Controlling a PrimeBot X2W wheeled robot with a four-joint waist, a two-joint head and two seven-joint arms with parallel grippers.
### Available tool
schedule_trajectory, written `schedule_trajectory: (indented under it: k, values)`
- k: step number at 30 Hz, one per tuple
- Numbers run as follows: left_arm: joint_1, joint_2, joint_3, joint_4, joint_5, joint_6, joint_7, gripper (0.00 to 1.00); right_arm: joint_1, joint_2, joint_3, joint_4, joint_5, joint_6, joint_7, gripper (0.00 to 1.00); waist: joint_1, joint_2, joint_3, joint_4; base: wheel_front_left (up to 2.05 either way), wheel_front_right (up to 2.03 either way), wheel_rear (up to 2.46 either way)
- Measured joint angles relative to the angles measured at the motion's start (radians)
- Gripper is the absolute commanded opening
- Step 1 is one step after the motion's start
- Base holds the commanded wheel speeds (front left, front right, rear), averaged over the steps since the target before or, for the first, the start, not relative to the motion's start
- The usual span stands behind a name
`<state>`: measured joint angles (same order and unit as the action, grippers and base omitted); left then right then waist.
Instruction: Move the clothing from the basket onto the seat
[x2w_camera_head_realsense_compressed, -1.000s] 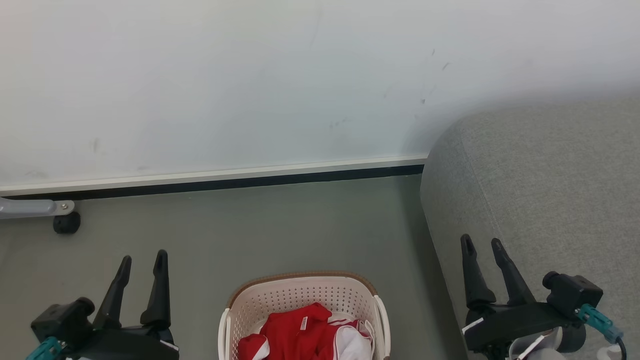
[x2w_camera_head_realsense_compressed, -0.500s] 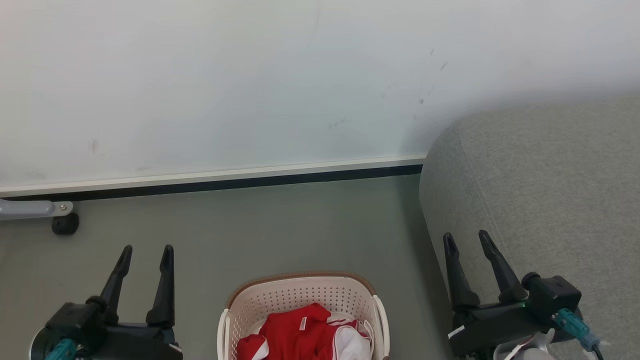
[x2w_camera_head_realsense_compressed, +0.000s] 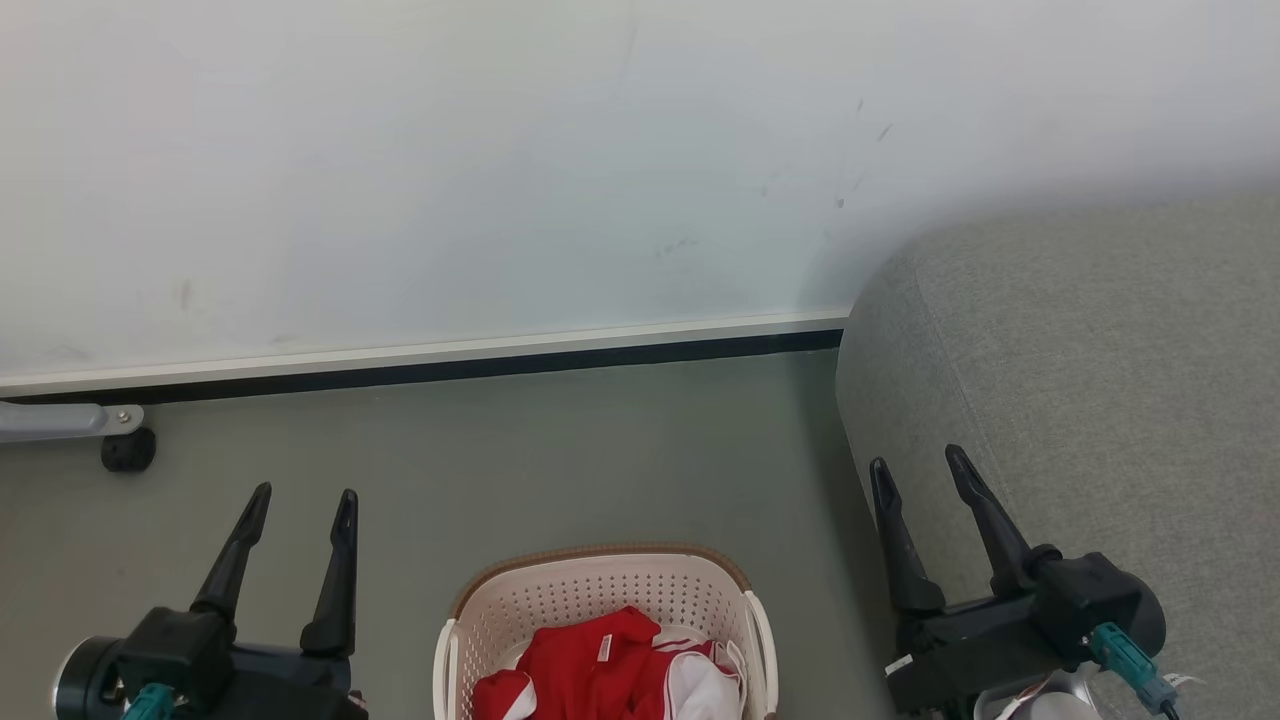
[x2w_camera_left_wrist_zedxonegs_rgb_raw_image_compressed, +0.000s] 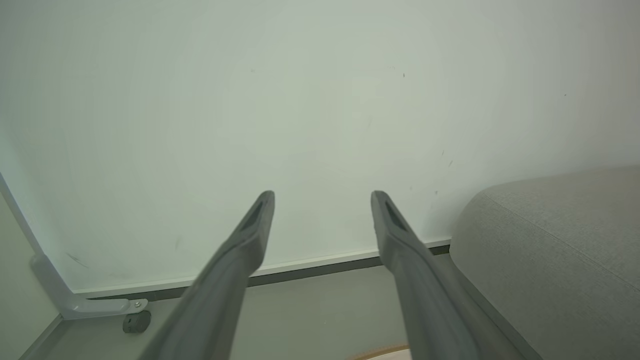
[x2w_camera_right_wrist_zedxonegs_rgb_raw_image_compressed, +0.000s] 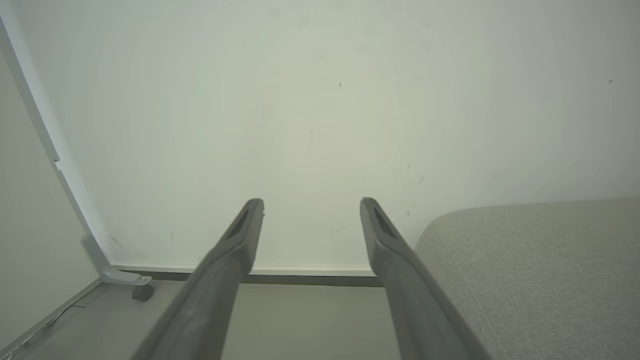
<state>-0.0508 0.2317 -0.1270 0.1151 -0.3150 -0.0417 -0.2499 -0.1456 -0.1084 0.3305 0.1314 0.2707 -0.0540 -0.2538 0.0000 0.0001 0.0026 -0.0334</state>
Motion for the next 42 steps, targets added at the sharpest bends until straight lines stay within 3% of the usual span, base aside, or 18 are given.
schedule_trajectory:
  k: [22,42]
  values:
    - [0.018,-0.013,0.043,-0.01,0.002,-0.013,0.0,1.0,0.013,0.012,-0.009,-0.021,-0.008,0.002,0.0,1.0,0.0,0.0,0.018,-0.019,0.0,0.0,0.0]
    - [-0.016,0.028,0.088,-0.032,-0.036,-0.056,0.0,1.0,0.007,0.041,-0.005,-0.067,-0.025,-0.017,-0.002,1.0,0.0001,0.0,0.19,-0.096,0.0,0.0,0.0]
